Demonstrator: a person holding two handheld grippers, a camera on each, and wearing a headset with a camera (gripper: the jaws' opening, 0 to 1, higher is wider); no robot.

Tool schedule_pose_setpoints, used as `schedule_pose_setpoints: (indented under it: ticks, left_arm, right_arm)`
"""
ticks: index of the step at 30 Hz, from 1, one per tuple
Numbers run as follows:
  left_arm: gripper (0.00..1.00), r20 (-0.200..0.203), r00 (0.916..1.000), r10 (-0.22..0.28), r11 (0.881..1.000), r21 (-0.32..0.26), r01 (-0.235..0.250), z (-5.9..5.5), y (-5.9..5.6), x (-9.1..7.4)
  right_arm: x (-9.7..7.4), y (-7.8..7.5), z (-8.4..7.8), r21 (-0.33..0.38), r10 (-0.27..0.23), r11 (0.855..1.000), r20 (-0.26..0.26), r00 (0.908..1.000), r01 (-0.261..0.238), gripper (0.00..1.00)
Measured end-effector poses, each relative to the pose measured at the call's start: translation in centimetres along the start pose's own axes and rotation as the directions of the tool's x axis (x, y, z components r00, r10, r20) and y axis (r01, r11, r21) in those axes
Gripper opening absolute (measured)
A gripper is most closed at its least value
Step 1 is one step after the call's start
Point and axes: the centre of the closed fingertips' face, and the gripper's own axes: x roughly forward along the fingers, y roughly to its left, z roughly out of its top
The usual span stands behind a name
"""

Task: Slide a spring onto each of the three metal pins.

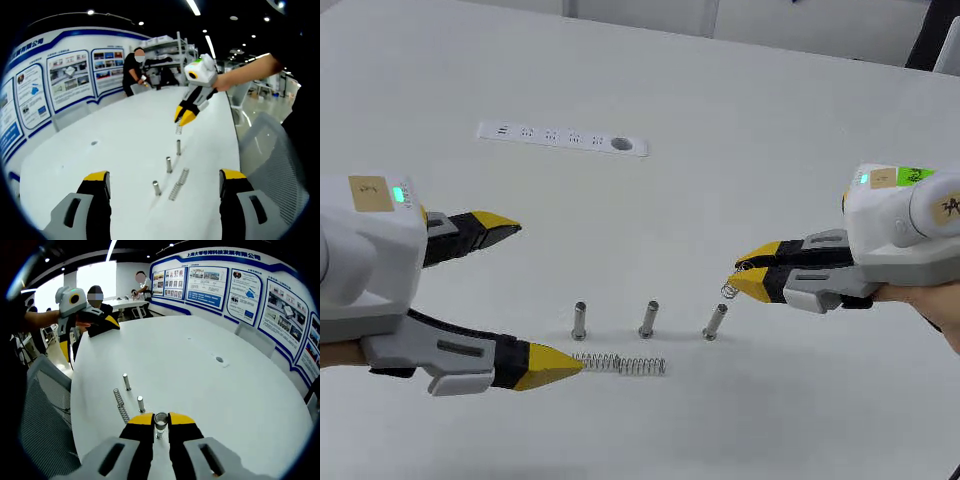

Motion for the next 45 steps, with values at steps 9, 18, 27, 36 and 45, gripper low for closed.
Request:
schedule_pose_setpoints:
  ticks: [9,18,27,36,45]
  left_arm:
    - [1.0,-0.015,0.9994,0.03,0.999,-0.025,-0.03,-0.5,0.9,-0.7]
    - [1.0,-0.041,0.9985,0.036,0.998,-0.045,-0.038,-1.7,0.9,-1.1]
    - [1.0,-0.047,0.9982,0.036,0.997,-0.064,-0.039,-2.2,0.6,-1.3]
    - [1.0,-0.044,0.9981,0.043,0.996,-0.078,-0.047,-2.2,0.8,-1.3]
    - [1.0,-0.046,0.9977,0.05,0.993,-0.102,-0.054,-2.5,0.9,-1.8]
  right_arm:
    - [1.1,-0.2,-1.0,0.043,0.005,0.999,-0.033,0.9995,-0.003,0.11]
    - [1.8,-0.1,-2.2,0.052,0.002,0.999,-0.064,0.998,0.001,0.11]
    - [2.4,-0.1,-2.8,0.067,0.005,0.998,-0.079,0.9969,0.001,0.11]
    - [3.6,0.0,-4.2,0.049,0.005,0.999,-0.115,0.9934,0.001,0.11]
    - [4.6,0.1,-5.1,0.042,0.012,0.999,-0.142,0.9897,-0.006,0.11]
